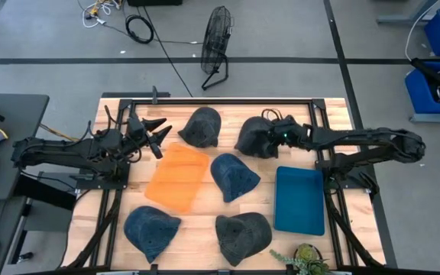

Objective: Pick & Place hat
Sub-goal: Put the top right black cap into the blue bin

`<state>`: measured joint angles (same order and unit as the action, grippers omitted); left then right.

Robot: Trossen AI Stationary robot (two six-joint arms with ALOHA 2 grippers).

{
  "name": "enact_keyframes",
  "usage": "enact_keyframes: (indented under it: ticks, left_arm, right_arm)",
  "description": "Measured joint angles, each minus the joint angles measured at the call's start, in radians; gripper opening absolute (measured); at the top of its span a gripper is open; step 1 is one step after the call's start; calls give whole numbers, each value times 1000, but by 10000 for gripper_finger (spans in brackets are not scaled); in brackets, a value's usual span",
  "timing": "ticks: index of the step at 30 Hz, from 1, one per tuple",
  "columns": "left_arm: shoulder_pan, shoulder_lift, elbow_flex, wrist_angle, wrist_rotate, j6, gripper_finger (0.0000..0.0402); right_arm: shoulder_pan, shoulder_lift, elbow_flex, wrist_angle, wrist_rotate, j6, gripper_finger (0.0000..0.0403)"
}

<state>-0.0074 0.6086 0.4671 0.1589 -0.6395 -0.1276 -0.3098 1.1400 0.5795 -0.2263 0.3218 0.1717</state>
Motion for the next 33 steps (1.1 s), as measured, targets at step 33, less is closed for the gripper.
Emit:
enact_keyframes:
  ticks: [33]
  left_arm:
    - [-1, 0, 0, 0, 1, 0, 177]
  right_arm:
    - [722, -108, 400, -1072, -449, 771, 4]
